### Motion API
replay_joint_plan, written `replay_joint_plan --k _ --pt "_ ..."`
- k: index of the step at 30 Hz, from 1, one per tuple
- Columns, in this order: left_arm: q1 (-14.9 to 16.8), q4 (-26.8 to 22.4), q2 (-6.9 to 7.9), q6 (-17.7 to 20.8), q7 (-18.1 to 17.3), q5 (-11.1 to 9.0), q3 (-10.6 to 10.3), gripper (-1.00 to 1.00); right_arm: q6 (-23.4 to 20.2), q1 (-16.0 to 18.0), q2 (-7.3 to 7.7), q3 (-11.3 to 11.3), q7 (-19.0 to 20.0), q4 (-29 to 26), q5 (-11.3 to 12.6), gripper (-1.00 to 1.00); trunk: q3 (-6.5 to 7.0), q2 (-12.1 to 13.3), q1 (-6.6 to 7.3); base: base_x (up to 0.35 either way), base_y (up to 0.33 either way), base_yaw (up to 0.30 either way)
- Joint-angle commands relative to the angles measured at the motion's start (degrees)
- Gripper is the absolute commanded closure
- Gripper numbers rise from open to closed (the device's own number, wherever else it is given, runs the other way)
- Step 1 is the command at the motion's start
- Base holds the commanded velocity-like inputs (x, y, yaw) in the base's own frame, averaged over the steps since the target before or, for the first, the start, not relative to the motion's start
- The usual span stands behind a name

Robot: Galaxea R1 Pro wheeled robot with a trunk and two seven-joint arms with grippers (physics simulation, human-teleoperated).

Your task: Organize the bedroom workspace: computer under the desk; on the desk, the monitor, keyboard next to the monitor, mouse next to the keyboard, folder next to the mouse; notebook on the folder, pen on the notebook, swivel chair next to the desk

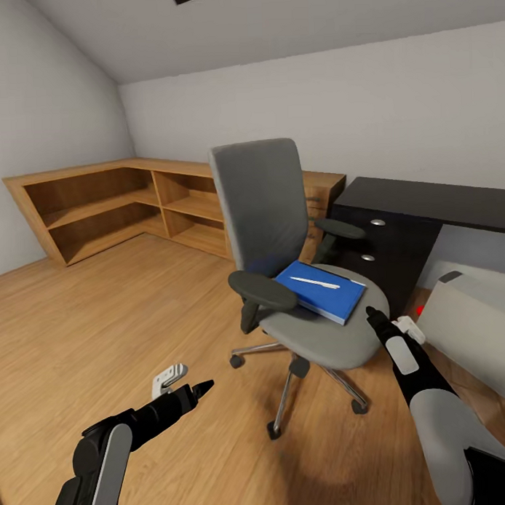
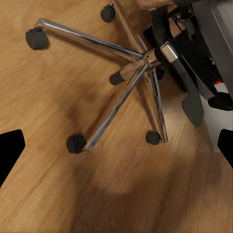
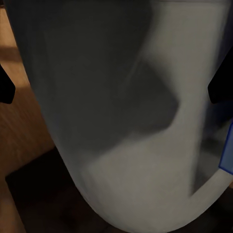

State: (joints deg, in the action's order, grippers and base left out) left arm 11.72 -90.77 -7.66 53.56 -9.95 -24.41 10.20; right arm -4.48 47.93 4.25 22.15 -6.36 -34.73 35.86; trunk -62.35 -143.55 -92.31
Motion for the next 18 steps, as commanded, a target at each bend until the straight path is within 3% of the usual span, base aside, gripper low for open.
replay_joint_plan --k 1,6,13,14,18 --pt "0.05 -0.02 -0.07 0.32 -0.57 0.43 0.17 -1.0 -0.29 -0.03 -0.03 -0.09 -0.24 0.22 0.76 -1.0 -0.07 -0.01 0.0 0.0 0.0 0.018" --pt "0.05 -0.02 -0.04 0.32 -0.52 0.42 0.19 -1.0 -0.27 -0.03 -0.03 -0.09 -0.24 0.12 0.51 -1.0 -0.09 -0.01 0.0 0.0 0.0 0.062" --pt "0.05 -0.02 -0.07 0.32 -0.51 0.41 0.18 -1.0 -0.27 -0.03 -0.03 -0.09 -0.31 -0.09 -1.12 -1.0 -0.09 -0.01 0.0 0.0 0.0 0.24" --pt "0.05 -0.02 -0.07 0.32 -0.51 0.41 0.17 -1.0 -0.27 -0.03 -0.03 -0.09 -0.32 0.72 1.21 -1.0 -0.09 -0.01 0.0 0.0 0.0 0.271" --pt "0.05 -0.02 -0.07 0.32 -0.51 0.41 0.18 -1.0 -0.27 -0.03 -0.03 -0.09 -0.27 0.72 1.22 -1.0 -0.09 -0.01 0.0 0.0 0.0 0.273"
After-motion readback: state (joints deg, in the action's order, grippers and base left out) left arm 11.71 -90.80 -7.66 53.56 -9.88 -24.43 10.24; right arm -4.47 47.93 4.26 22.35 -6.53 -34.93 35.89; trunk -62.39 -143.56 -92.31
